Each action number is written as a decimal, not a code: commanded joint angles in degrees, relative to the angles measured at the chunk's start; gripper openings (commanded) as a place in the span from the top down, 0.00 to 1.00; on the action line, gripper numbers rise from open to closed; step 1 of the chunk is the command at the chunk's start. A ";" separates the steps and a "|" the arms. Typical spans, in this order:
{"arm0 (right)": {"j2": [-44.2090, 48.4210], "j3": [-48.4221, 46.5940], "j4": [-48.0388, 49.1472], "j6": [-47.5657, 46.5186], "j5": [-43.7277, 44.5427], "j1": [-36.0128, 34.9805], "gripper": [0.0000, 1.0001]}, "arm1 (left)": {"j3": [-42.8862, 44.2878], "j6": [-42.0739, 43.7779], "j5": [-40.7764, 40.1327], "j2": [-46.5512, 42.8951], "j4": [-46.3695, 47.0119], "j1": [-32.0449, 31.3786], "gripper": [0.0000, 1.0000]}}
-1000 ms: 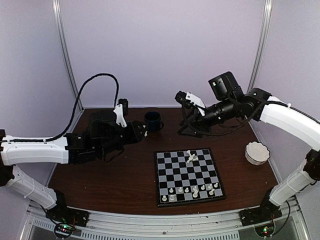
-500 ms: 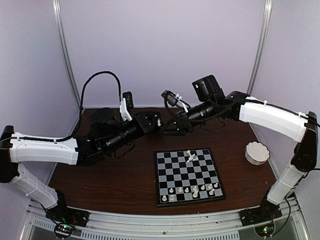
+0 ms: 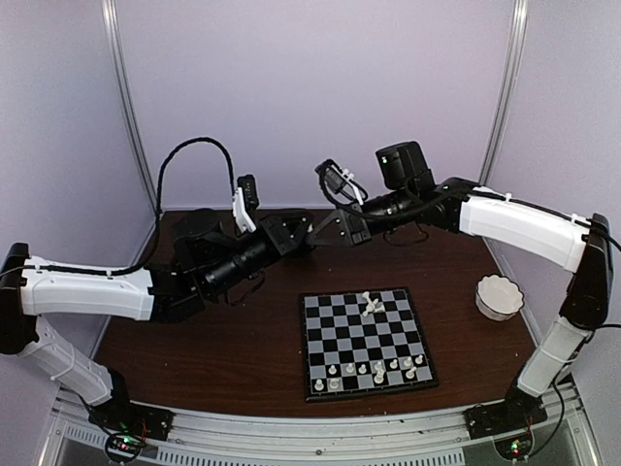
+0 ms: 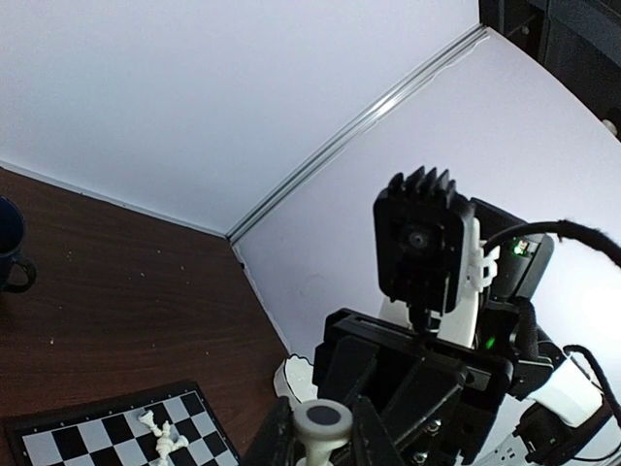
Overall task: Set up the chess pieces on the board
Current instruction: Pass from the left arm to the right
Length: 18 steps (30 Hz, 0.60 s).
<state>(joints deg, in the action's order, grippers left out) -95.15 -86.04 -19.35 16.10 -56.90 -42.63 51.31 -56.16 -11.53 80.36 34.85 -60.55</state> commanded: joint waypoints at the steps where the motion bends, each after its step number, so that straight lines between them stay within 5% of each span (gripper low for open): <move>1: 0.05 1.18 5.10 3.01 -1.50 1.61 0.93 | -0.08 -0.20 0.24 -0.65 2.33 -0.26 0.81; 9: 1.93 1.40 -7.07 -9.69 1.65 2.47 0.98 | -0.40 3.99 -1.61 -4.30 -7.55 -0.12 0.52; 15: 3.08 -0.54 -32.29 -37.58 10.23 2.24 0.97 | 8.42 9.66 0.15 -9.57 -42.91 0.97 0.40; 18: 3.99 -0.69 -39.83 -47.71 14.79 1.91 0.97 | 11.97 9.06 7.82 -9.52 -53.46 3.14 0.39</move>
<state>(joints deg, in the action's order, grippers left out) -93.78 -85.25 -41.93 -11.11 -49.78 -40.34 58.17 -49.58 -11.18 72.20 1.26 -59.77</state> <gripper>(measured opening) 0.088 0.607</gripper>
